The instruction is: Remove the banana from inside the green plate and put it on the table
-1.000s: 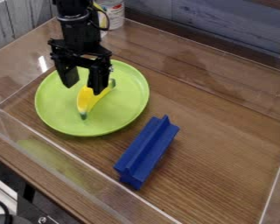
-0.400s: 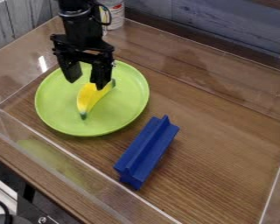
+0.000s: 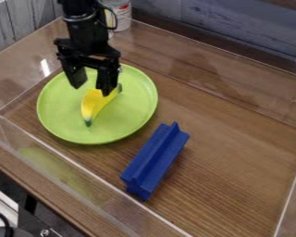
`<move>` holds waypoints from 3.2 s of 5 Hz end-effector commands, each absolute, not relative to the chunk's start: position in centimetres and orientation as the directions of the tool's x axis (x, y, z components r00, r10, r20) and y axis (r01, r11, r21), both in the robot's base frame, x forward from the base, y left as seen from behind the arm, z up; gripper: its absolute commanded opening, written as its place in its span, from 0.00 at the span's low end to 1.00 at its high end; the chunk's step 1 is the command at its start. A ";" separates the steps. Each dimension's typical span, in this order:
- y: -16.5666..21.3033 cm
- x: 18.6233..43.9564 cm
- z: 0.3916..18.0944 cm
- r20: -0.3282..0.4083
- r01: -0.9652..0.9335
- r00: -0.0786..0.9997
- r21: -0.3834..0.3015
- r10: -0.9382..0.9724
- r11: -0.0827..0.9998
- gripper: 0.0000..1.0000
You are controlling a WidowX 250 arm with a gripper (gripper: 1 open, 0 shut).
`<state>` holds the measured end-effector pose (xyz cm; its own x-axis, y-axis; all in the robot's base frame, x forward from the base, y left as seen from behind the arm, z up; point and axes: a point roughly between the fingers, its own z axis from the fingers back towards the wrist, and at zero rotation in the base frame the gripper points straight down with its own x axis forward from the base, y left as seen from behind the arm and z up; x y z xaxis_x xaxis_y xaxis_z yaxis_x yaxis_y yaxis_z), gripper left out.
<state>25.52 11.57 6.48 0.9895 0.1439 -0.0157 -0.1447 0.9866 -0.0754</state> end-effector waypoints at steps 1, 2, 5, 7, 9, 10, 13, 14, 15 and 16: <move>12.4 25.6 7.0 0.018 -0.162 0.986 -0.063 0.164 0.985 1.00; 12.5 25.5 6.9 0.018 -0.174 0.984 -0.063 0.175 0.983 1.00; 12.1 25.4 5.8 -0.003 -0.174 0.985 -0.056 0.174 0.983 1.00; 12.2 25.4 4.6 -0.017 -0.178 0.984 -0.045 0.177 0.983 1.00; 12.2 25.5 3.4 -0.030 -0.183 0.983 -0.038 0.182 0.982 1.00; 12.3 25.6 3.1 -0.032 -0.186 0.982 -0.038 0.185 0.982 0.00; 12.9 26.3 10.1 0.037 -0.211 0.976 -0.091 0.215 0.973 0.00; 13.7 26.3 9.7 0.039 -0.215 0.975 -0.082 0.219 0.973 0.00; 14.4 25.7 9.1 0.031 -0.219 0.975 -0.073 0.221 0.973 0.00; 14.0 24.8 8.6 0.014 -0.217 0.976 -0.073 0.219 0.973 0.00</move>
